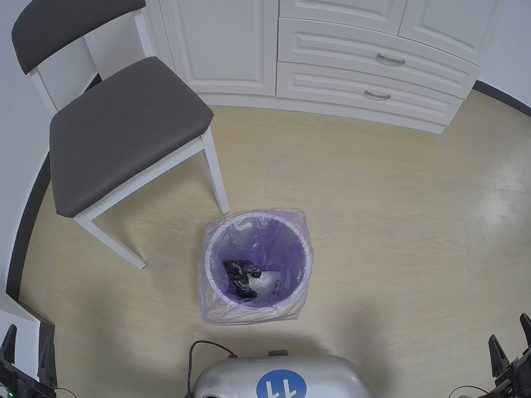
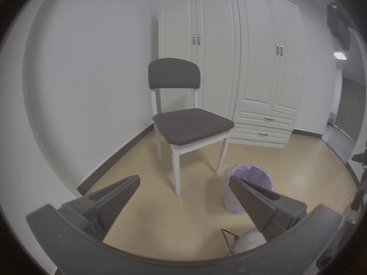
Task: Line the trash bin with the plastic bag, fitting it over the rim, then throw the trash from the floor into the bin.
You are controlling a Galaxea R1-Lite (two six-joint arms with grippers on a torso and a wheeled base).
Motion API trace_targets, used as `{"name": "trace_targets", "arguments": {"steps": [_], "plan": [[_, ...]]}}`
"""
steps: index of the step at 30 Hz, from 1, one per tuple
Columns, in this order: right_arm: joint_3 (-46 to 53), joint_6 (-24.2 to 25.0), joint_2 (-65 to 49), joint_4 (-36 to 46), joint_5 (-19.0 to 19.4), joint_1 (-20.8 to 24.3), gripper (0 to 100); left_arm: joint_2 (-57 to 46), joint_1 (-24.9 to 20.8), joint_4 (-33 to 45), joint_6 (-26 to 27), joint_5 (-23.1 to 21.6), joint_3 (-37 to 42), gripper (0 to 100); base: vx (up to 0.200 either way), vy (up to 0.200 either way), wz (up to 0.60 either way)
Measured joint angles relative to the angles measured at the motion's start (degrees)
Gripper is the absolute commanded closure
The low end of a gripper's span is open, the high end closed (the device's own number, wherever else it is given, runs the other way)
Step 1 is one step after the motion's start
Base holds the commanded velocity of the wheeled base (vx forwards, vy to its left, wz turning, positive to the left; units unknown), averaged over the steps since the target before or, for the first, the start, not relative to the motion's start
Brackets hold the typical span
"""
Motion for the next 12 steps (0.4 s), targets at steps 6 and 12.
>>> {"name": "trace_targets", "arguments": {"steps": [6, 12], "plan": [[0.00, 0.34, 0.05, -0.11, -0.33, 0.04, 0, 0.00, 0.00, 1.43, 2.95, -4.72, 0.05, 0, 0.000, 0.000, 0.00], [0.00, 0.32, 0.05, -0.22, -0.38, 0.04, 0, 0.01, 0.00, 1.48, 2.41, -4.77, 0.02, 0, 0.000, 0.000, 0.00]]}}
